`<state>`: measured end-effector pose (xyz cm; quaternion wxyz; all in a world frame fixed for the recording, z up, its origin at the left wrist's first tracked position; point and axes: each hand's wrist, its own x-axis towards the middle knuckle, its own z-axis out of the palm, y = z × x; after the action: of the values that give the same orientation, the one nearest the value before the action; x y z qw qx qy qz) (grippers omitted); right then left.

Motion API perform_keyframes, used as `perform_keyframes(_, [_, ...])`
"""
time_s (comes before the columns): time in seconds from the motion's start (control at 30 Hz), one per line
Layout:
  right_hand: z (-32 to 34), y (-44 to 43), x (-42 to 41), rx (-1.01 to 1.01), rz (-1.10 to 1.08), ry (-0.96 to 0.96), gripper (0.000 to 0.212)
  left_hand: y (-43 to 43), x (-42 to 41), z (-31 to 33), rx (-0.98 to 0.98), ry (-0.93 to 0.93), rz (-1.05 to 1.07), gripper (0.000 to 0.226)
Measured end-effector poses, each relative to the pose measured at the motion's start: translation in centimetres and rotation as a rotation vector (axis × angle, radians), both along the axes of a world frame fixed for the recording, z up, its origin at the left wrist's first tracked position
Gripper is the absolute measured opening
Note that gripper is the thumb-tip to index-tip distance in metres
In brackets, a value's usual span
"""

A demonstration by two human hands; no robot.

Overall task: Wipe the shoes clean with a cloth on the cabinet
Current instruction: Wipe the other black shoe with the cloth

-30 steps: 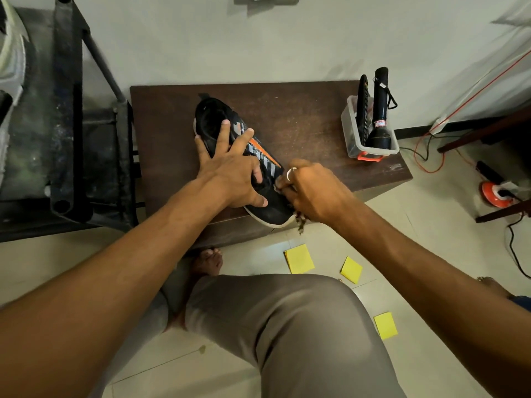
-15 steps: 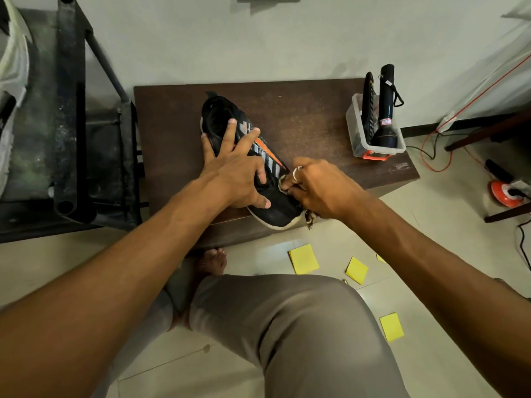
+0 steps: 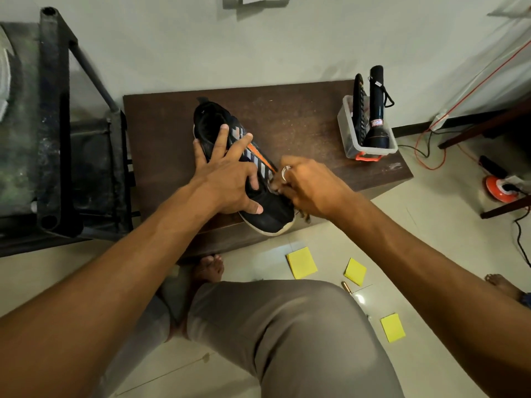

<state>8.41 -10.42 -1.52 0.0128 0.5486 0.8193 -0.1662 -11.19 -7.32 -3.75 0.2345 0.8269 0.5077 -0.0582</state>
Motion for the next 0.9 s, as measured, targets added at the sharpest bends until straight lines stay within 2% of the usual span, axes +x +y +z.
perform_keyframes(0.1, [-0.3,-1.0,0.6,-0.047,0.009,-0.007,0.014,-0.1,0.0,-0.1,0.002,-0.003,-0.017,0.037])
perform_keyframes(0.27, [-0.9,1.8,-1.6,0.170,0.035,-0.009,0.015,0.0,0.0,0.2,0.001,0.014,-0.023,0.038])
perform_keyframes(0.4, [-0.9,3.1,-2.2,0.214,0.027,0.019,0.019,0.1,0.1,0.1,-0.002,0.018,-0.023,0.041])
perform_keyframes(0.5, [-1.1,1.6,-1.1,0.110,-0.063,0.042,0.010,0.0,0.0,0.2,-0.011,-0.017,-0.002,0.037])
perform_keyframes(0.6, [-1.0,-1.0,0.1,-0.101,-0.145,0.033,0.011,0.0,-0.1,0.2,-0.030,-0.039,-0.005,0.030])
perform_keyframes(0.73, [1.5,-3.2,-0.2,-0.315,-0.023,0.040,0.022,0.6,-0.5,0.4,-0.117,-0.092,-0.001,0.008])
perform_keyframes(0.83, [2.0,-2.5,-2.0,-0.292,0.016,0.224,0.022,0.9,-0.6,0.7,-0.147,-0.075,-0.006,0.015])
perform_keyframes(0.9, [1.0,-2.4,-3.2,-0.219,0.050,0.270,0.022,0.9,-0.5,0.8,-0.134,-0.058,-0.010,0.021])
